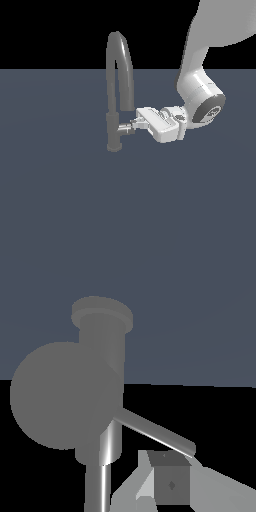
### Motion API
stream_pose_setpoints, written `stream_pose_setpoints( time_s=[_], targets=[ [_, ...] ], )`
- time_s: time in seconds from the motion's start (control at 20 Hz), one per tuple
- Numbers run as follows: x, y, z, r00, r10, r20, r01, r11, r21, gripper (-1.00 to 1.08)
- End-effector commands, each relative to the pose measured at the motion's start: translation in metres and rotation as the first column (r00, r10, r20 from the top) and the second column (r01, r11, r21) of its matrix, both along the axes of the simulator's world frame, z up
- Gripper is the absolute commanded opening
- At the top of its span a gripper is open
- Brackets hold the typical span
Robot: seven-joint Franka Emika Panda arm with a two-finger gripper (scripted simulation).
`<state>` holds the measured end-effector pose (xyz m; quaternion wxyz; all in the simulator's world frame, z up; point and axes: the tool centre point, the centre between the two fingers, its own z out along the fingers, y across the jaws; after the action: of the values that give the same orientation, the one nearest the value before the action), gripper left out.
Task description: Turn on the faucet by rotating a designated handle.
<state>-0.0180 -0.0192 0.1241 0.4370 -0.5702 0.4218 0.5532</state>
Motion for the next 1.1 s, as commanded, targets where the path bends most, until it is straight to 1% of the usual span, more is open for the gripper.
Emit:
stream_pose_setpoints(
  time_s=[0.0, 0.05, 0.45, 0.5, 0.55, 1.05],
  targets=[
    [-0.013, -0.004, -0.024, 0.999, -0.005, -0.033, 0.005, 1.000, -0.003, -1.00],
    [-0.002, -0.001, -0.004, 1.000, 0.000, -0.002, 0.000, 1.000, 0.000, -1.00],
    [-0.013, -0.004, -0.056, 0.999, -0.005, -0.033, 0.005, 1.000, -0.003, -1.00],
    [-0.013, -0.004, -0.056, 0.999, -0.005, -0.033, 0.005, 1.000, -0.003, -1.00],
    [-0.004, -0.001, -0.032, 1.000, 0.003, 0.002, -0.003, 1.000, 0.005, -1.00],
    [0.001, 0.000, -0.076, 1.000, -0.004, -0.027, 0.004, 1.000, -0.001, -1.00]
  ],
)
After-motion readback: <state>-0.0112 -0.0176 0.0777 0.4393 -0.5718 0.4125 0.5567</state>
